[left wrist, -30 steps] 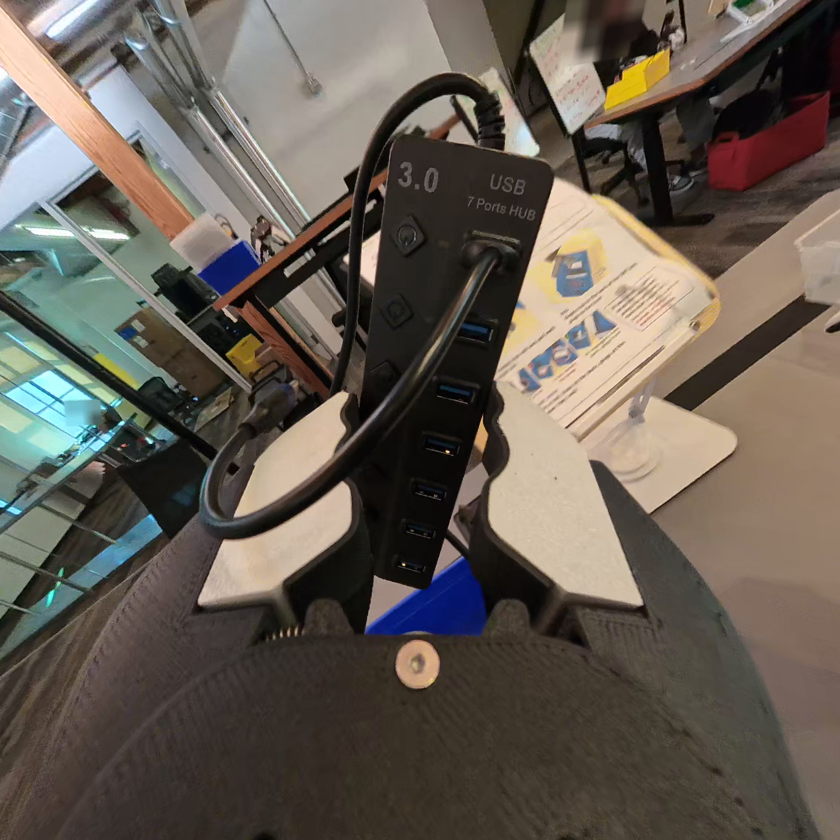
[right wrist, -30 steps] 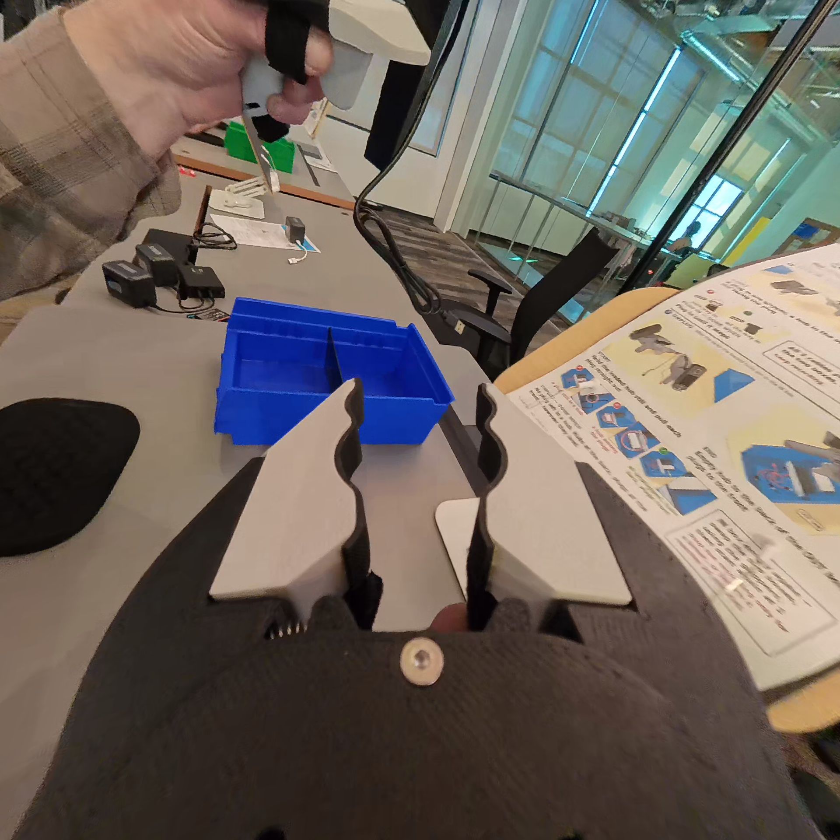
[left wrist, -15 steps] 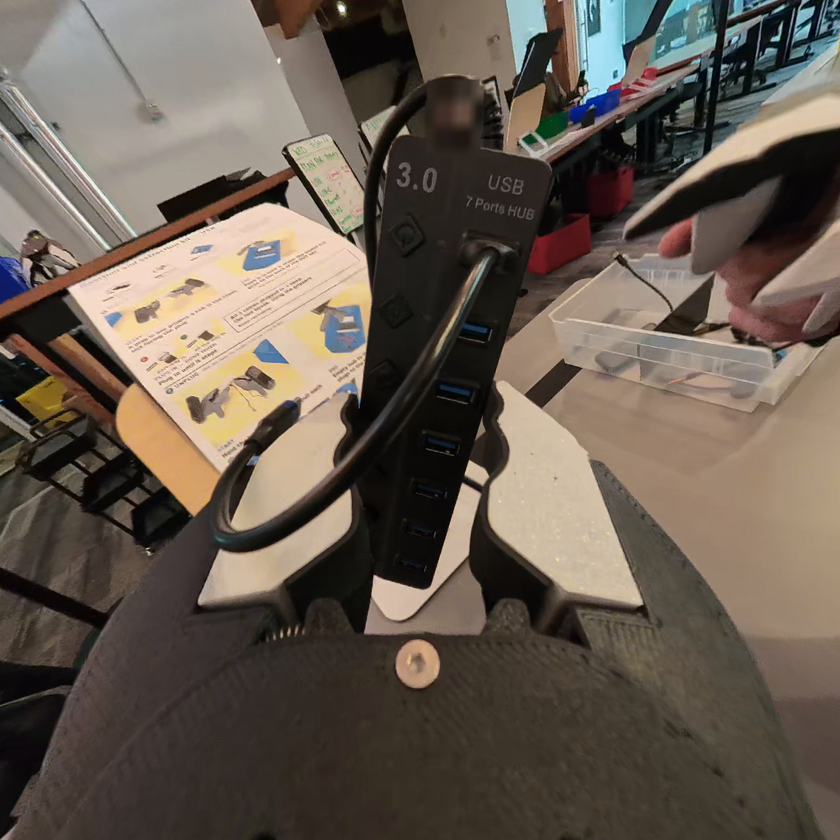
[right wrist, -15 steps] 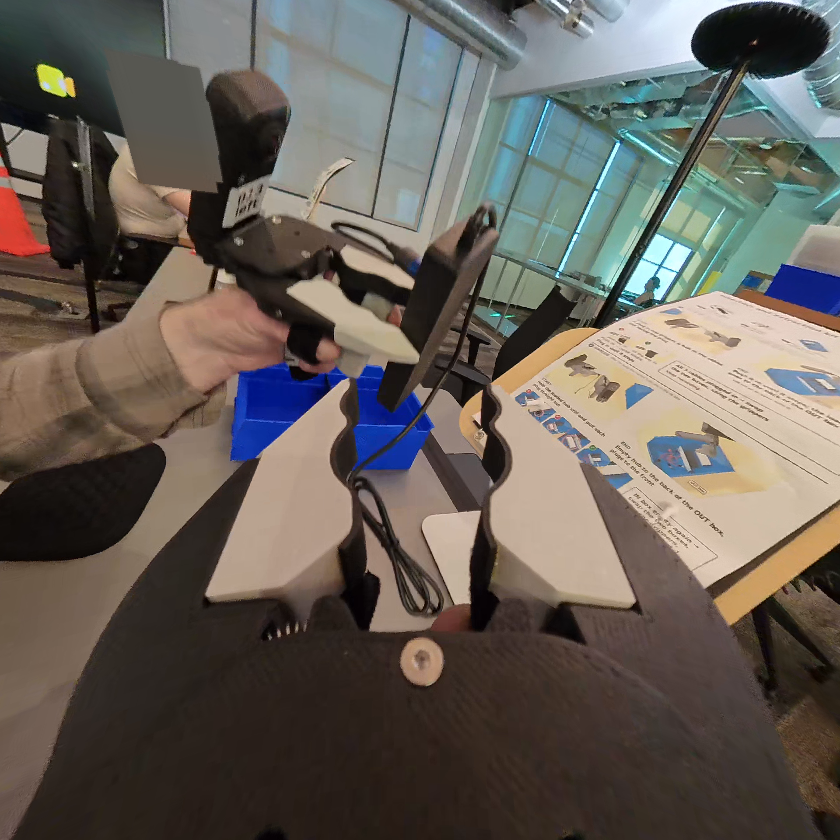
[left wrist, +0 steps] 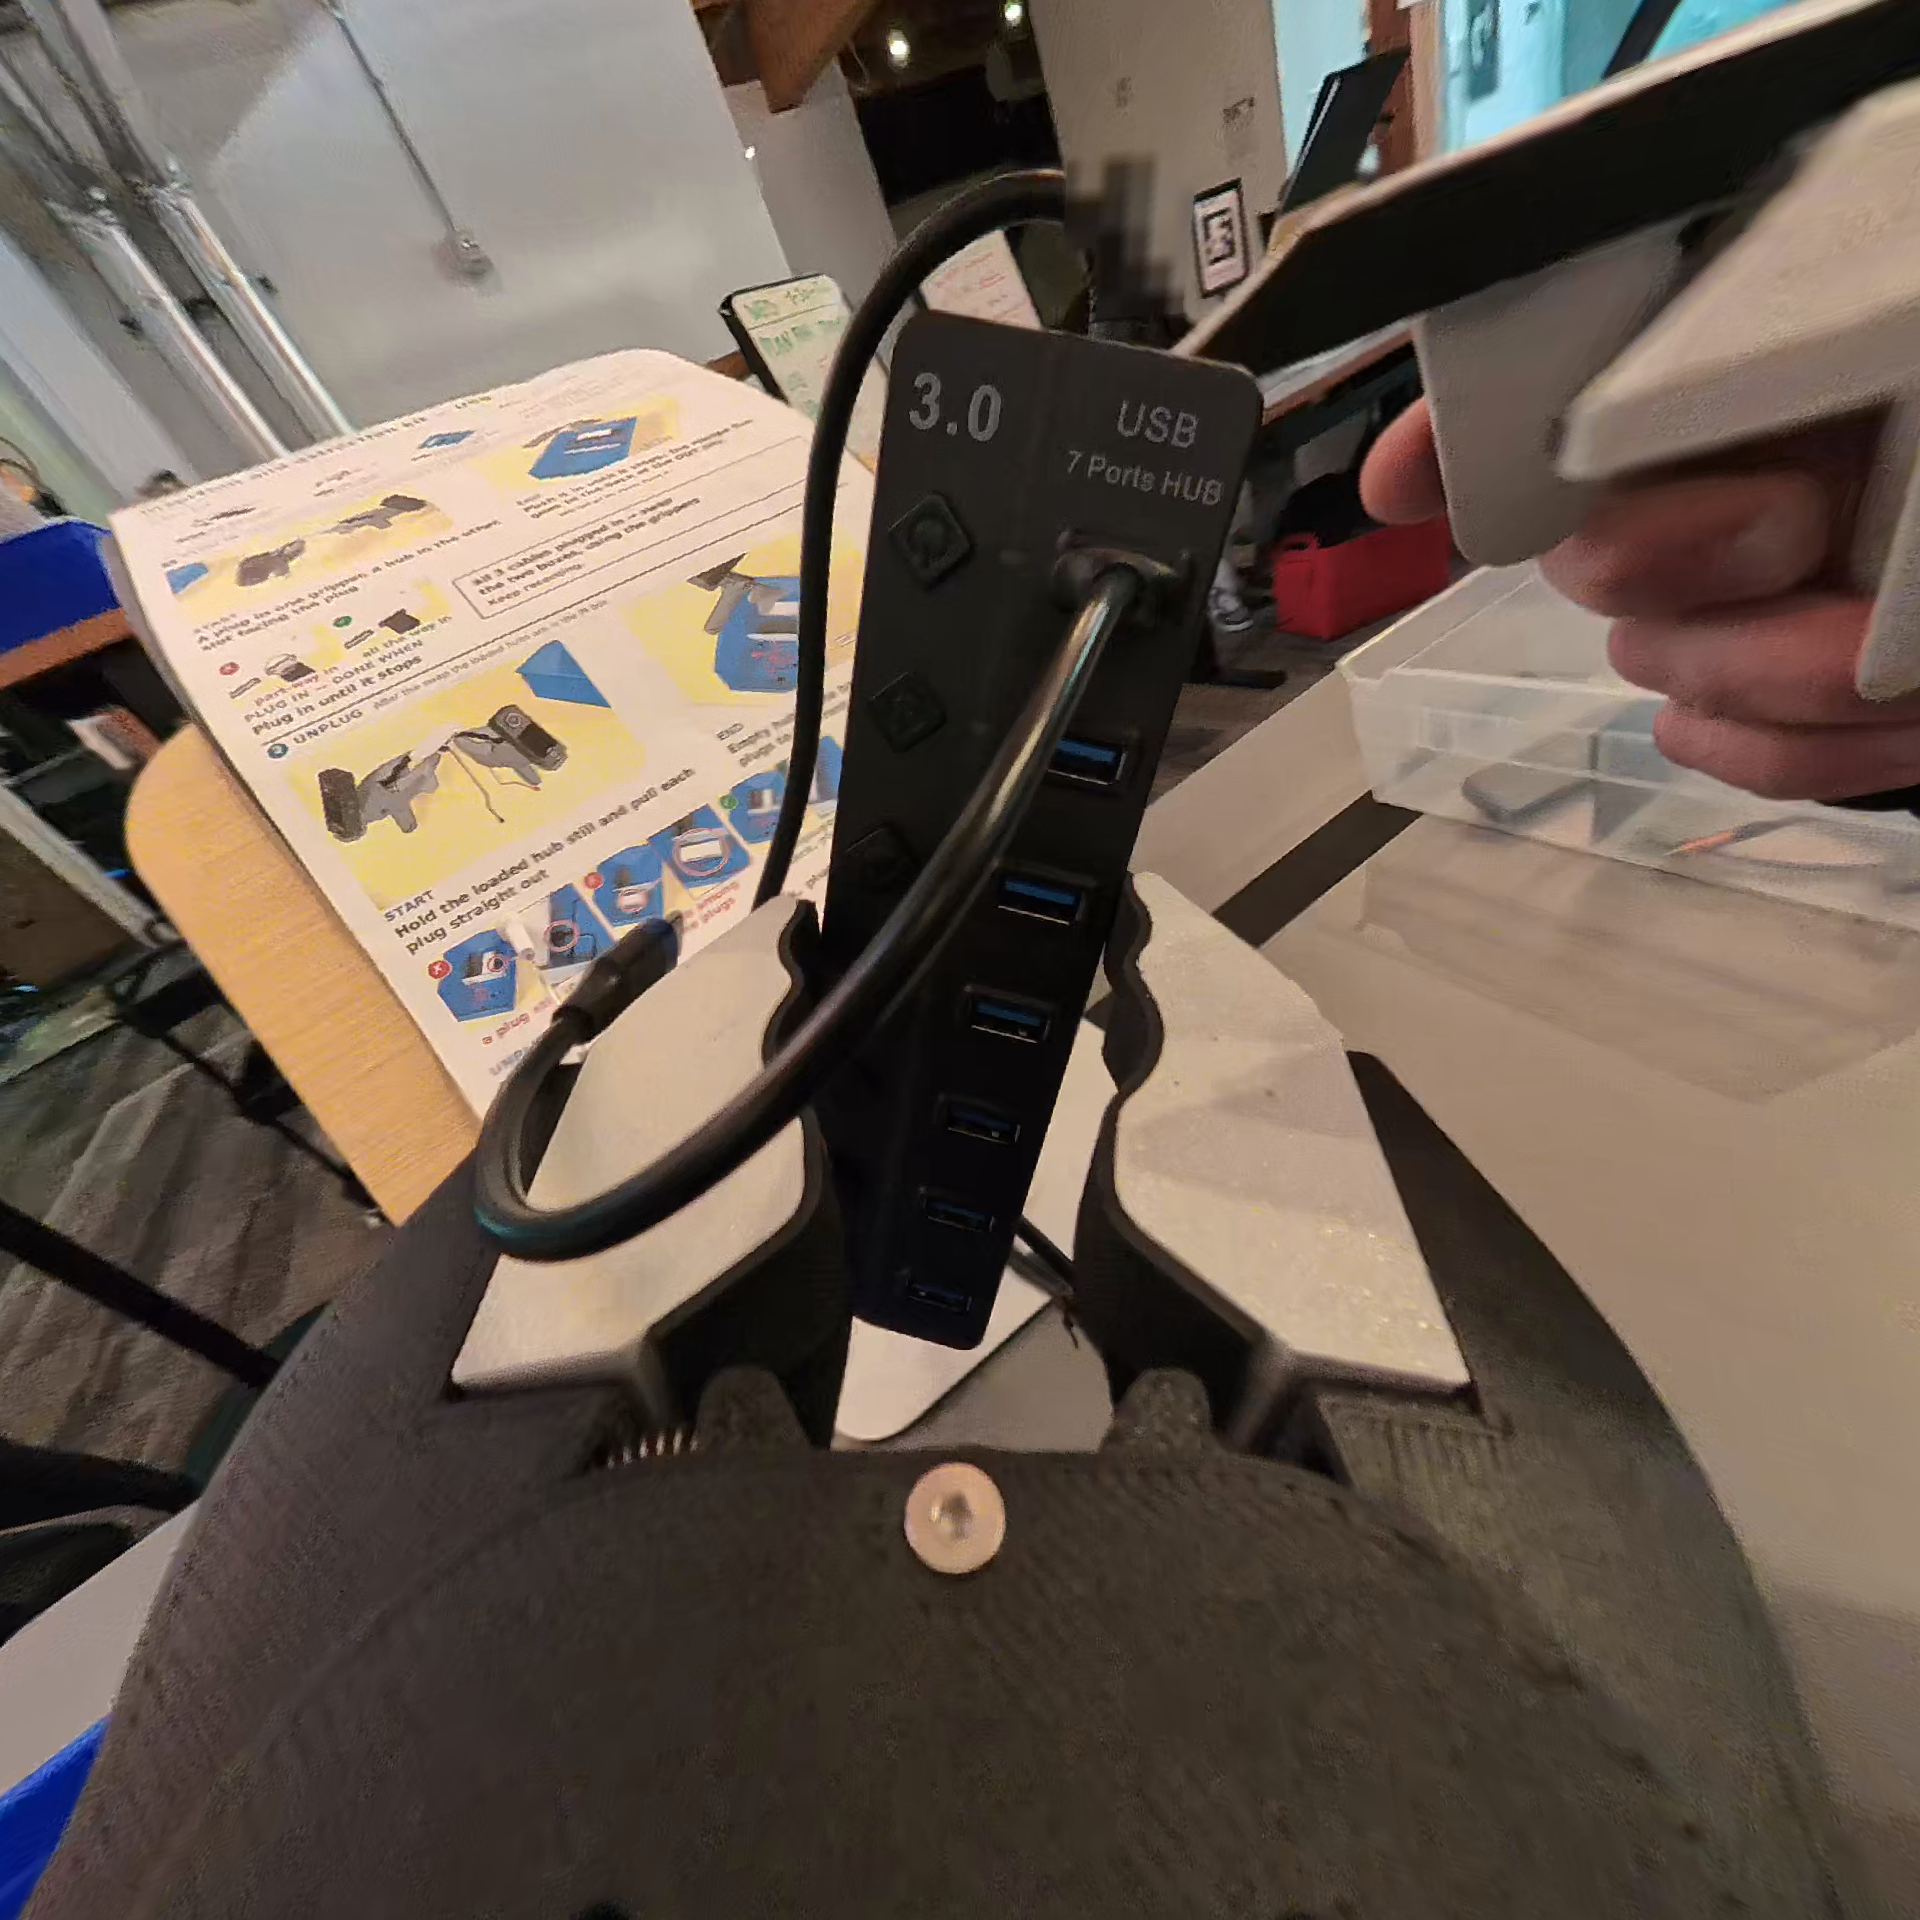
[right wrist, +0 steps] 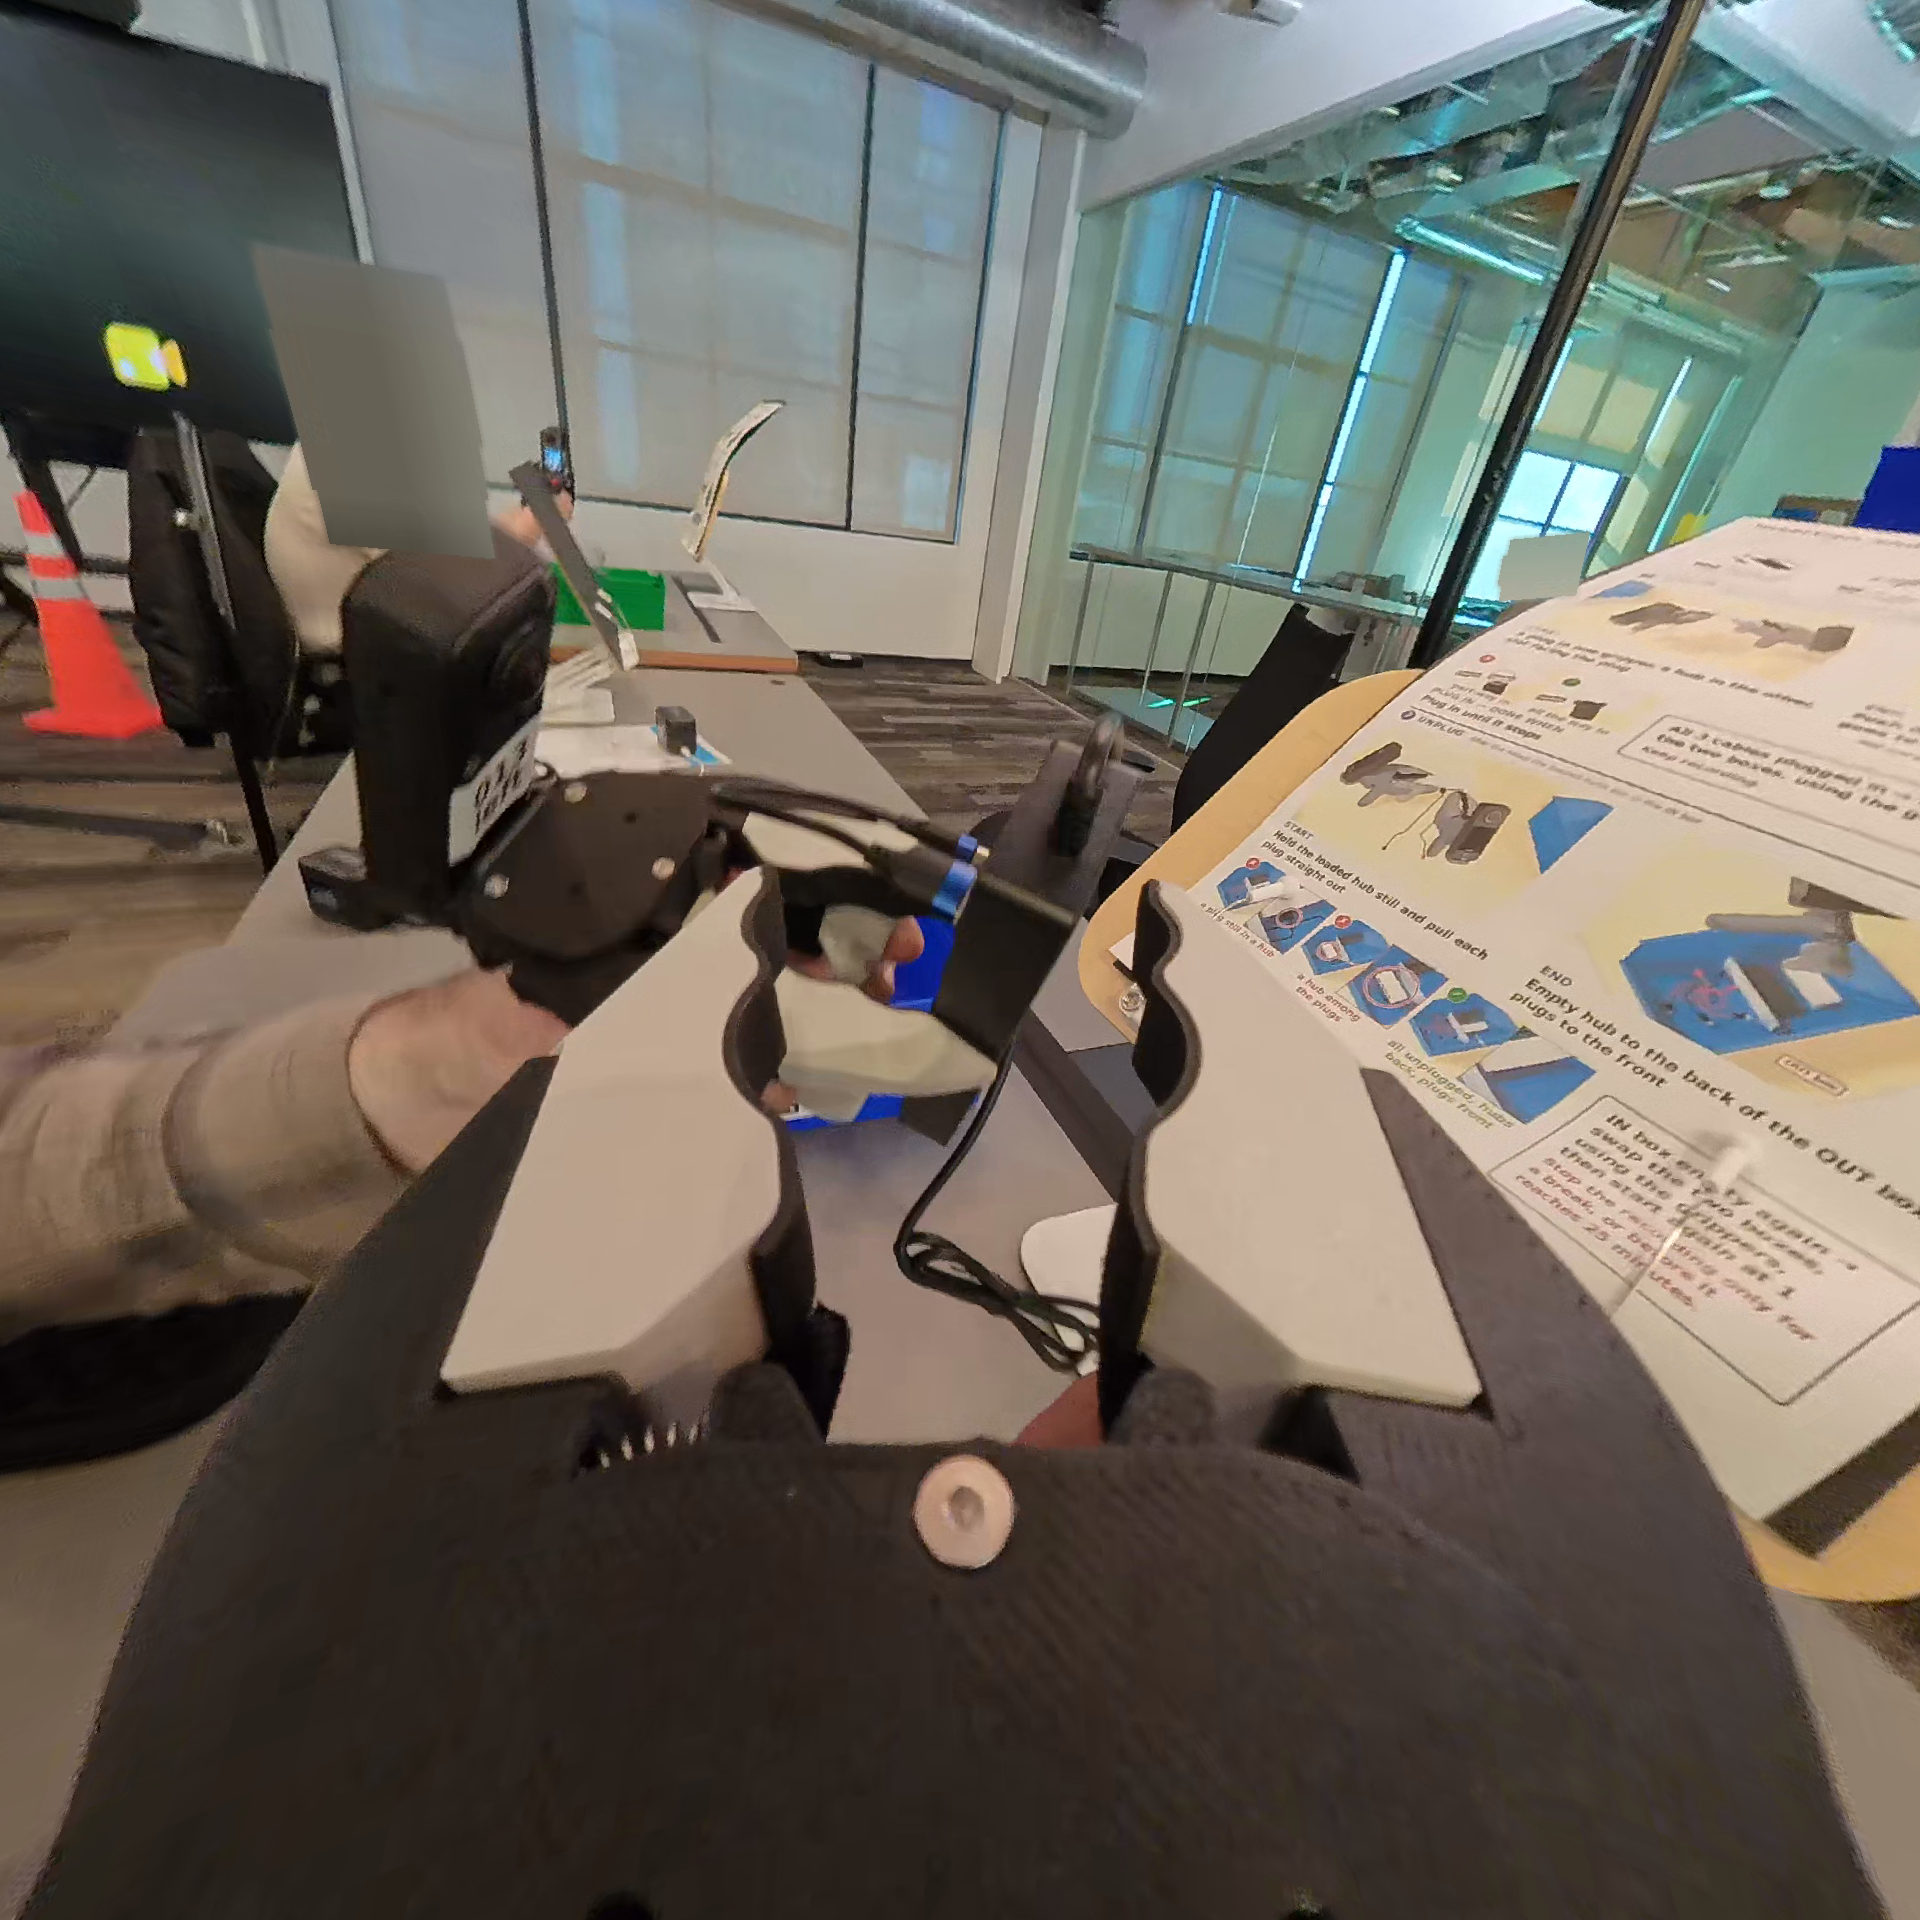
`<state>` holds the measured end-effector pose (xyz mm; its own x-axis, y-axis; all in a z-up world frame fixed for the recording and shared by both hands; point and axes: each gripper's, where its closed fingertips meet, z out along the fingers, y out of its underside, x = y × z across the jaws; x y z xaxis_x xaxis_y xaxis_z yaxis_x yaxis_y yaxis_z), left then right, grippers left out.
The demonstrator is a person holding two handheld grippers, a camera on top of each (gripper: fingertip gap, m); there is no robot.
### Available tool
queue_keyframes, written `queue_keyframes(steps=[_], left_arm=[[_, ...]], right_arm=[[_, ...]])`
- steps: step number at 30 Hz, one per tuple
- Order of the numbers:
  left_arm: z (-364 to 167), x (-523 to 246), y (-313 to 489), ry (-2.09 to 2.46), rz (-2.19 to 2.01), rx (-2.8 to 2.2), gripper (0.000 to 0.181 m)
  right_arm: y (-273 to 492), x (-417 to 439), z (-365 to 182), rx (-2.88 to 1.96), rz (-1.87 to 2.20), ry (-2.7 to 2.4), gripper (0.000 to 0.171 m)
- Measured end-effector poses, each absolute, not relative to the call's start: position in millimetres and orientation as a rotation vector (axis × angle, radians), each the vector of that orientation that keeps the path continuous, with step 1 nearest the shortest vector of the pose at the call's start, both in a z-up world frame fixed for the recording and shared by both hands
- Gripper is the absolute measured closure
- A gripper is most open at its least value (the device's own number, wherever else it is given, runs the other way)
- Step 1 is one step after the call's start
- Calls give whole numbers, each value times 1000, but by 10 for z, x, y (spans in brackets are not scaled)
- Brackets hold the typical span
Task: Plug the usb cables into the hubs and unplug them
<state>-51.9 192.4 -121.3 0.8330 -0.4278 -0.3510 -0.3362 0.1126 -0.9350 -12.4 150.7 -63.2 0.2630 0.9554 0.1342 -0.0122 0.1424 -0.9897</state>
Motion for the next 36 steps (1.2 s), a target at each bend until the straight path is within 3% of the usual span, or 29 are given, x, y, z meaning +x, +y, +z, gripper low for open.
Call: queue_keyframes(steps=[6,8,20,25,28,33,36], left_arm=[[-1331,-565,2027,560,-56,-1505,129],[-1350,-603,2048,536,-35,-1508,126],[-1317,-595,2012,482,-110,-1512,129],[-1363,-472,1985,534,-56,-1499,129],[-1374,-477,1996,518,-57,-1497,129],[-1402,-371,1916,719,-66,-1514,133],[-1372,-384,1726,867,-149,-1585,120]], right_arm=[[1661,-360,-739,-1239,1061,-962,110],[1715,-414,-816,-1264,1070,-951,119],[1812,-428,-1020,-1315,1061,-980,121],[1900,-532,-1054,-1323,992,-934,145],[1926,-534,-1062,-1314,966,-933,146],[1901,-425,-1056,-1290,1007,-964,148],[1878,-301,-1046,-1275,1040,-989,149]])
